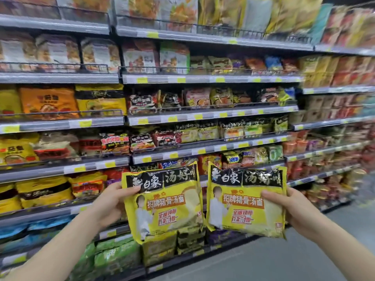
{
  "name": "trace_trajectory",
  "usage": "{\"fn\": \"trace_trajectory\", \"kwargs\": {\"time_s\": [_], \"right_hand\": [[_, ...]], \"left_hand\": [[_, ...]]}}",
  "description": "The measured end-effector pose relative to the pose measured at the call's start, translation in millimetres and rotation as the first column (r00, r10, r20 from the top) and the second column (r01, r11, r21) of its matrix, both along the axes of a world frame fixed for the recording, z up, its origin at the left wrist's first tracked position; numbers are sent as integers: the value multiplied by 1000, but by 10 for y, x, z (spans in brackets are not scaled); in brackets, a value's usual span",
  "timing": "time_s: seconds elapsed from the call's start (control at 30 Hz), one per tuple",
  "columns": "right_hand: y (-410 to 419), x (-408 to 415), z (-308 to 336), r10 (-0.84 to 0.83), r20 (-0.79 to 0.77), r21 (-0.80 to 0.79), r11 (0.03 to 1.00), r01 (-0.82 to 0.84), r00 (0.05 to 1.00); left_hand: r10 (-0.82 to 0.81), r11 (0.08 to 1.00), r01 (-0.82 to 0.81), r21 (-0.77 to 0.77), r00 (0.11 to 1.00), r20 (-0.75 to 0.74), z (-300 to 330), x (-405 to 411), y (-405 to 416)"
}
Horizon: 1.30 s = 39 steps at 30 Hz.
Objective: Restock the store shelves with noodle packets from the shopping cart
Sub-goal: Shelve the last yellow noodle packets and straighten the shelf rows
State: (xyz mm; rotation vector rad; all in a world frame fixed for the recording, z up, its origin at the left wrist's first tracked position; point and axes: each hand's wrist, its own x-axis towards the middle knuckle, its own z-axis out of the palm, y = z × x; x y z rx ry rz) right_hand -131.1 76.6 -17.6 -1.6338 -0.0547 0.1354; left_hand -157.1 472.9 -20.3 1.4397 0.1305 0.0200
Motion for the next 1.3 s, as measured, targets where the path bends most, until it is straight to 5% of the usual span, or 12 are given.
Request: {"fn": "trace_trajectory", "kwargs": {"time_s": [0.33, 1.3], "right_hand": [[-837, 901, -6, -159, -32, 98, 982, 161, 987], [-617, 5365, -171, 48, -74, 83, 996, -41, 996]], "left_hand": [[-49, 999, 50, -16, 998, 37, 86, 1152, -706], [150, 989, -150, 12, 988, 28, -49, 4388, -648]]}}
